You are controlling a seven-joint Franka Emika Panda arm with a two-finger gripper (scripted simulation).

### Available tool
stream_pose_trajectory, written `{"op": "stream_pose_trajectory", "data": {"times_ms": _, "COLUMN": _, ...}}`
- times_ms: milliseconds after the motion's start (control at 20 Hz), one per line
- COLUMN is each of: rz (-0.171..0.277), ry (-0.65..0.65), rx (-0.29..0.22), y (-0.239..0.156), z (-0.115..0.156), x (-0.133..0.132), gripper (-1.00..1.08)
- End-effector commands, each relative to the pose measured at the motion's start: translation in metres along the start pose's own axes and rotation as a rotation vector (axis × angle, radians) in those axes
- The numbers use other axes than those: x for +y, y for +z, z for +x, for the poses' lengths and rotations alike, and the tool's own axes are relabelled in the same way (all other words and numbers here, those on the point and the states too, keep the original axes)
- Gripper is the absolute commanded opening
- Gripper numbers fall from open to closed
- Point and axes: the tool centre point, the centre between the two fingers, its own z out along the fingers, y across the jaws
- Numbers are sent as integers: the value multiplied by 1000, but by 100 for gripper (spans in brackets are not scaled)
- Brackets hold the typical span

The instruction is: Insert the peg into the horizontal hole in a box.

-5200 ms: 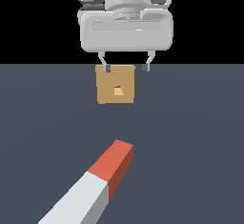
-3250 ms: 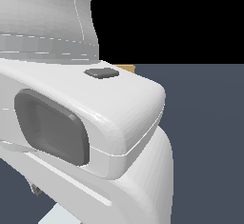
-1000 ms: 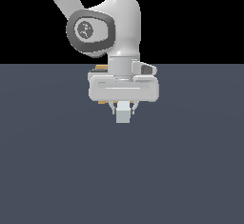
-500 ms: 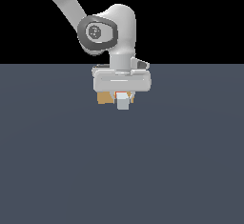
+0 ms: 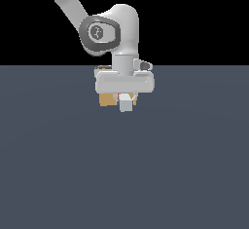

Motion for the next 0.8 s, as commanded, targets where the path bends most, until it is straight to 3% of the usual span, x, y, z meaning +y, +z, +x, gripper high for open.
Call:
{"op": "stream_pose_trajectory", "data": {"times_ms": 0, "rz": -1, "ry": 0, "rx": 0, "y": 0, "z": 0, "x": 0, "gripper": -100}}
{"op": "stream_pose_trajectory", "data": {"times_ms": 300, "rz": -1, "ry": 0, "rx": 0, "y": -1, "z": 21, "x": -1, "gripper": -100}}
{"op": "stream_pose_trajectory", "data": {"times_ms": 750, "rz": -3, "ry": 0, "rx": 1, "y": -2, "z": 88, "x": -1, "gripper": -100}}
